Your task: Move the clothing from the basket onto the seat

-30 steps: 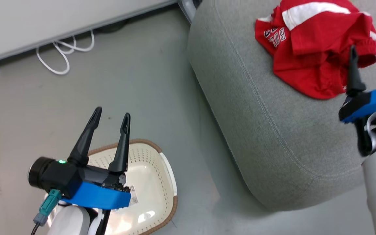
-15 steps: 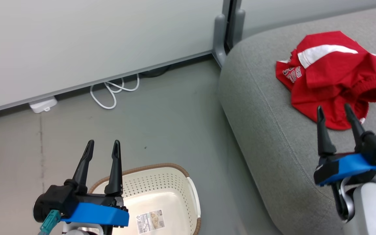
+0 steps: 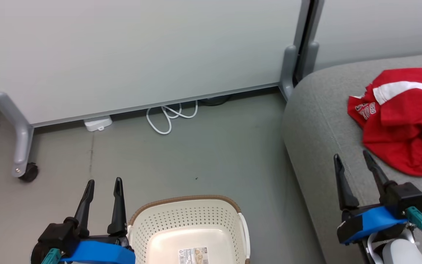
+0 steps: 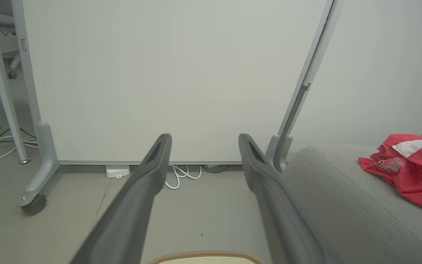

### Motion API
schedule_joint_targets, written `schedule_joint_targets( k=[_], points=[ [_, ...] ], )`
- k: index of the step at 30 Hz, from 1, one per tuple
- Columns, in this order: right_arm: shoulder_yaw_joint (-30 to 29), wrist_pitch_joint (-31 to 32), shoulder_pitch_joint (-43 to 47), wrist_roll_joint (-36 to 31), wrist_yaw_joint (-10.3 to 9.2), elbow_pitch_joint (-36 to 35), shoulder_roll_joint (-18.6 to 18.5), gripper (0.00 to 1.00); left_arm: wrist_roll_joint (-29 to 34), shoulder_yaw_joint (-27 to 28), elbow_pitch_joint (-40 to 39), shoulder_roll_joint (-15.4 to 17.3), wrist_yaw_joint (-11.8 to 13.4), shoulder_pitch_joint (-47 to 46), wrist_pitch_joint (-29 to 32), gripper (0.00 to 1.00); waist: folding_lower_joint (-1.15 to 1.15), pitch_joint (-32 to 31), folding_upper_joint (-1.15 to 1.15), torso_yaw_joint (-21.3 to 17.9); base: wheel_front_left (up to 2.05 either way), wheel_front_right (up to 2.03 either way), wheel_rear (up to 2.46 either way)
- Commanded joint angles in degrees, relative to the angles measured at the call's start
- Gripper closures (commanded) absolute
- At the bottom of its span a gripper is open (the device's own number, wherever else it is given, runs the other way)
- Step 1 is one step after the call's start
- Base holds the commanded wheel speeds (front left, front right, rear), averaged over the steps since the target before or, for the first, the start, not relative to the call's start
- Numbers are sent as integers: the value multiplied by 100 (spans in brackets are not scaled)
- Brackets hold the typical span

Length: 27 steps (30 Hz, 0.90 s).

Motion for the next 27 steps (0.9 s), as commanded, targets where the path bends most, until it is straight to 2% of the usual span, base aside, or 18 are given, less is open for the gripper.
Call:
schedule_joint_targets(
  k=[1, 12, 27],
  points=[
    [43, 14, 140, 94, 2, -36, 17, 0, 14, 45, 52, 13, -14, 45, -26, 0, 1, -83, 0, 155, 0, 0, 0],
    [155, -1, 513, 139, 2, -108, 15, 0, 65, 182, 332, 99, -15, 145, -26, 0, 1, -199, 0, 487, 0, 0, 0],
    [245, 17, 552, 274, 2, -72, 16, 0, 106, 152, 449, 114, -14, 140, -27, 0, 1, -217, 0, 536, 0, 0, 0]
  ],
)
